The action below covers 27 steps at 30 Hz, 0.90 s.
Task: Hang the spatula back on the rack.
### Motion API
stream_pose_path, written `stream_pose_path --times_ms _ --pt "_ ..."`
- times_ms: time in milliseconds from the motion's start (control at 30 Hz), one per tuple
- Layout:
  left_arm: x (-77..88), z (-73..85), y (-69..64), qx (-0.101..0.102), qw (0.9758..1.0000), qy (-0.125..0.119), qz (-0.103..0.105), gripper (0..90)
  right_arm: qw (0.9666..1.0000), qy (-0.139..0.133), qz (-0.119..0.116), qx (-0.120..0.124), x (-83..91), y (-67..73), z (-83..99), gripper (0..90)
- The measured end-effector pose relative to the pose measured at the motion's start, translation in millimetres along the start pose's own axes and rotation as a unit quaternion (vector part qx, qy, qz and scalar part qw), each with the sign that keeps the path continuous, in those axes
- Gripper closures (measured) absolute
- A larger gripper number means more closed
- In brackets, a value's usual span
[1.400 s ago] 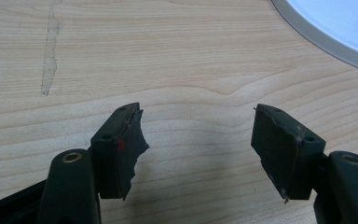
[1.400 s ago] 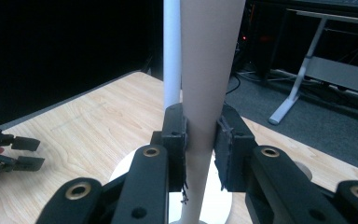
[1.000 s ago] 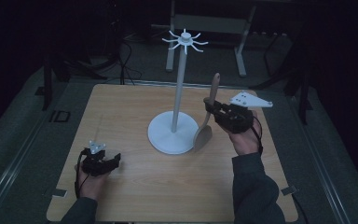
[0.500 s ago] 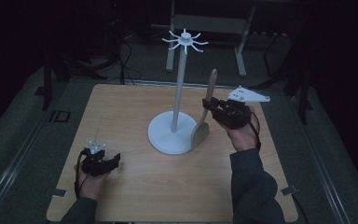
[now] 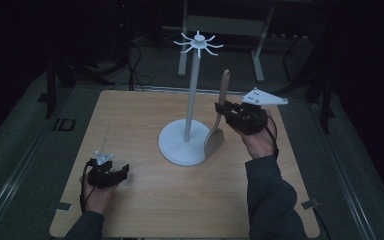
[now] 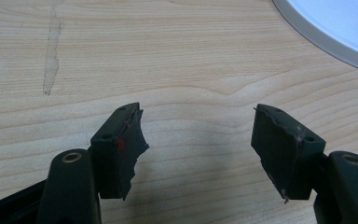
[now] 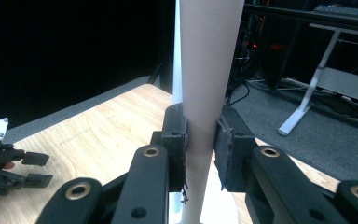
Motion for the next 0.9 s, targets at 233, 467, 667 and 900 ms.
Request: stream_pose_path --times_ms 233,467,667,900 --pt "-0.1 0.1 0.3 0.000 1.0000 0.000 0.000 34.0 1.0000 0.000 -0.002 0.001 -2.5 1.3 -5.0 75.2" --pt "-0.1 0.1 0.3 0.000 1.0000 0.000 0.000 34.0 0.9999 0.005 0.002 0.011 -5.8 1.9 -10.9 75.2" --pt "-0.1 0.1 0.2 0.000 1.0000 0.000 0.000 34.0 0.9999 0.002 0.001 0.012 -6.8 2.9 -16.9 75.2" --pt "-0.1 0.2 0.4 0.001 1.0000 0.001 0.000 34.0 1.0000 0.000 -0.001 0.009 -7.9 1.8 -21.7 75.2"
Point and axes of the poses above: each handheld gripper's, and its own axes: x roughly backward along the jaws, z roughly out of its underside, y roughly to its left, the point moved 5 cm from there along -x, roughly forward along the jaws, and after that the axes turned 8 degrees about -x, right-handed, at the moved point
